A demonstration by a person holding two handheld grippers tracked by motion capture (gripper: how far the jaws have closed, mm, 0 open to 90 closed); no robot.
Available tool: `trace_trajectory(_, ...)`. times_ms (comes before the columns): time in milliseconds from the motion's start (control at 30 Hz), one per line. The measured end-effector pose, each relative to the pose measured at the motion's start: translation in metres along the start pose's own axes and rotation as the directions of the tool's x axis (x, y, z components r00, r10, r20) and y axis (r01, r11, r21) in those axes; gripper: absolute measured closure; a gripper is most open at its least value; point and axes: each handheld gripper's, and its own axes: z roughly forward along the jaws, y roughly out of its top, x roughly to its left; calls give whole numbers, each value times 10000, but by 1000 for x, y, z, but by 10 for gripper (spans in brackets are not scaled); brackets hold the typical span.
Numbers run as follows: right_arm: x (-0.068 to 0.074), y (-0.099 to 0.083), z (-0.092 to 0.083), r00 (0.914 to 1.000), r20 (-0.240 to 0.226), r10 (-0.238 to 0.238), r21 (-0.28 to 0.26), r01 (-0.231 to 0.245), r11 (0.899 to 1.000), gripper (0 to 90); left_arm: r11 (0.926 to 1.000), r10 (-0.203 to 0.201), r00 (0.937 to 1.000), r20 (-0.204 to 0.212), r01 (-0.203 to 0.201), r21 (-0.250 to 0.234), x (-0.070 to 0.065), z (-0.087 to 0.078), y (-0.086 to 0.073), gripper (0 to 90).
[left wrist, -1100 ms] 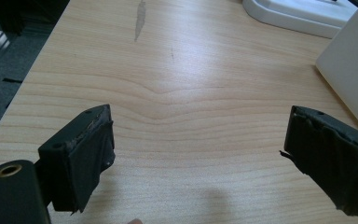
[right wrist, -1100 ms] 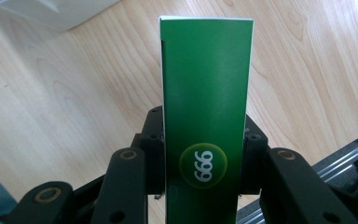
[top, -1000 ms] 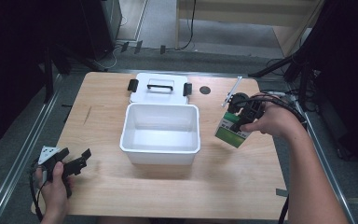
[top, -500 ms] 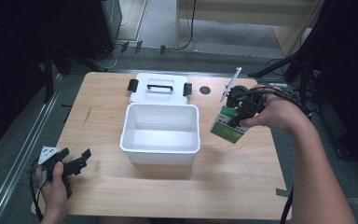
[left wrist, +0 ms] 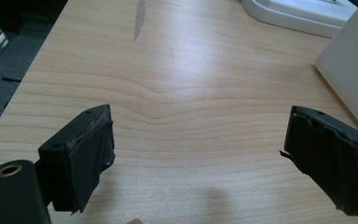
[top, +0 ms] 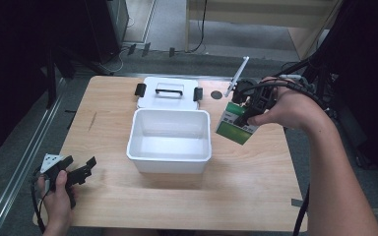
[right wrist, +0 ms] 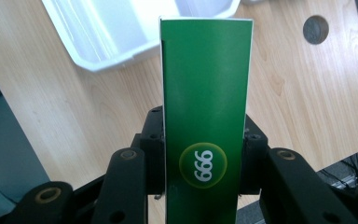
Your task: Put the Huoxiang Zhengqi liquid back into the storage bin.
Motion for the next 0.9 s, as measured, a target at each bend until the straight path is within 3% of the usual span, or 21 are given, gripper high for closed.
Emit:
trace_trajectory(367, 5, 18, -10, 9995, -156, -286, -249, 282, 9993, 644, 10000, 29, 10000, -2, -29, 17, 0, 0, 0, 92)
trace_trajectory(900, 19, 53, -17, 9940, -206, -1075, -416, 1066, 9934, 643, 10000, -1, 10000, 5, 1, 36, 0, 0, 0, 92)
